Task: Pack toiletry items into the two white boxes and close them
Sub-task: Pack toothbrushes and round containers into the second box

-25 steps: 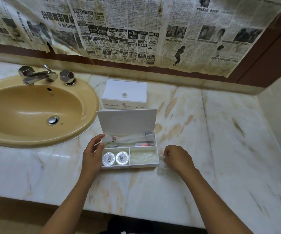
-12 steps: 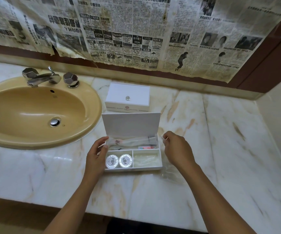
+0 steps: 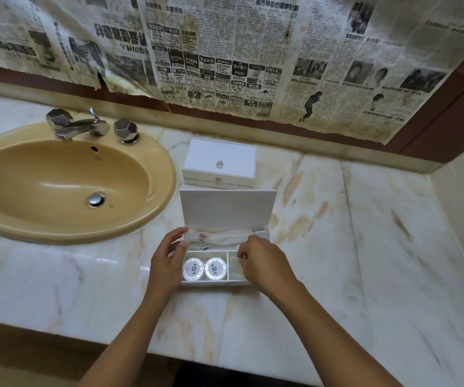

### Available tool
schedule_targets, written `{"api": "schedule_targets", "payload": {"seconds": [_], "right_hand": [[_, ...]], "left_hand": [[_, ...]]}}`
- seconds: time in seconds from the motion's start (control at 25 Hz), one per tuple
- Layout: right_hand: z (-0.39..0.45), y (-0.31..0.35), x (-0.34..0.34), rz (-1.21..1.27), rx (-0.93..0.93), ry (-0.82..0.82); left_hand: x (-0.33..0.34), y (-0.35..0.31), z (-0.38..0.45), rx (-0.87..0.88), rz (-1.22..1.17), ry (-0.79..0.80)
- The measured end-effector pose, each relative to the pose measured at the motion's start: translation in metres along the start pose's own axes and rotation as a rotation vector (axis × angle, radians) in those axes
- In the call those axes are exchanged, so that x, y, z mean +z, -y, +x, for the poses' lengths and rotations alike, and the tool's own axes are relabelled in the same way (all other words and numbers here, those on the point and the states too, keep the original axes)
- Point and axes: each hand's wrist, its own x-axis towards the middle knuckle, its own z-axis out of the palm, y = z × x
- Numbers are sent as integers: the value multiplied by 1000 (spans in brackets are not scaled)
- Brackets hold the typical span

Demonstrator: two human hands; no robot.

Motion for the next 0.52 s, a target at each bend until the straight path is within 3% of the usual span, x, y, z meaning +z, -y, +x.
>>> {"api": "schedule_targets", "payload": {"seconds": [0.2, 0.52], "right_hand": [[0, 0, 19, -81, 63, 138], [0, -2, 14, 5, 51, 117]], "left_hand": [[0, -1, 0, 7, 0, 1], [2, -4, -1, 14, 11, -3]]}}
